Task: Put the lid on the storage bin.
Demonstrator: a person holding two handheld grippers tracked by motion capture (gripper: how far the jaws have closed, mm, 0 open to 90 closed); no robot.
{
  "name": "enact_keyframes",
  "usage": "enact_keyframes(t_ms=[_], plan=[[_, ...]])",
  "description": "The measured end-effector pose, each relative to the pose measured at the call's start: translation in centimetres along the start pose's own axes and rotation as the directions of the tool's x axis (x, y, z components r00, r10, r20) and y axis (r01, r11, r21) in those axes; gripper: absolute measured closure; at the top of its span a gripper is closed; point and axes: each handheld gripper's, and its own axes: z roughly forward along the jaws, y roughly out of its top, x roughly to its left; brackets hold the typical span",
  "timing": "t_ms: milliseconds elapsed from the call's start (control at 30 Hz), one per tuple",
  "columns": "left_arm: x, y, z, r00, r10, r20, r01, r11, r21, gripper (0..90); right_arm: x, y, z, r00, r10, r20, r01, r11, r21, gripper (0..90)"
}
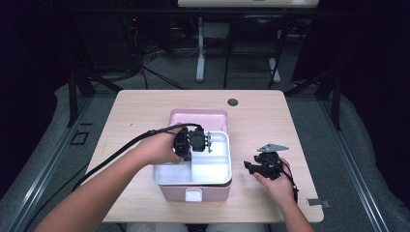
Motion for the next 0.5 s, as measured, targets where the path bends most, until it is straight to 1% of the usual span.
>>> enact_keyframes(t_ms=[67, 100, 167, 200, 367, 400, 433, 500], plan=[[0.1, 0.1, 0.1, 1.0, 0.003, 0.009, -0.003, 1.0, 0.009, 89.2, 0.0, 0.0, 0.0, 1.0, 0.001, -0.002, -0.001, 1.0, 0.001, 48.6], [0.0, 0.2, 0.2, 1.0, 0.003, 0.005, -0.003, 1.0, -0.001, 89.2, 0.0, 0.0, 0.0, 1.0, 0.001, -0.003, -0.001, 1.0, 0.002, 48.6], [-0.1, 0.3, 0.4, 0.9998, 0.009, 0.016, -0.009, 0.9999, -0.005, 89.2, 0.0, 0.0, 0.1, 1.0, -0.001, -0.002, 0.001, 1.0, 0.002, 48.6], [-0.2, 0.5, 0.6, 0.9998, 0.016, 0.016, -0.016, 0.9999, 0.004, 89.2, 0.0, 0.0, 0.1, 1.0, 0.0, -0.003, 0.0, 1.0, 0.0, 48.6], [-0.2, 0.7, 1.1, 0.9996, 0.023, 0.016, -0.023, 0.9997, 0.005, 89.1, 0.0, 0.0, 0.0, 1.0, 0.0, -0.002, 0.0, 1.0, 0.001, 48.6], [-0.2, 0.8, 1.2, 0.9996, 0.021, 0.018, -0.021, 0.9997, 0.012, 89.1, 0.0, 0.0, 0.0, 1.0, -0.002, -0.002, 0.002, 1.0, 0.0, 48.6], [-0.2, 0.8, 1.3, 0.9994, 0.028, 0.018, -0.028, 0.9994, 0.018, 89.1, 0.0, 0.0, 0.0, 1.0, -0.004, -0.001, 0.004, 1.0, 0.0, 48.6], [-0.2, 0.9, 1.6, 0.9996, 0.023, 0.018, -0.023, 0.9995, 0.021, 89.1, 0.0, 0.0, 0.0, 1.0, -0.005, -0.001, 0.005, 1.0, -0.002, 48.6]])
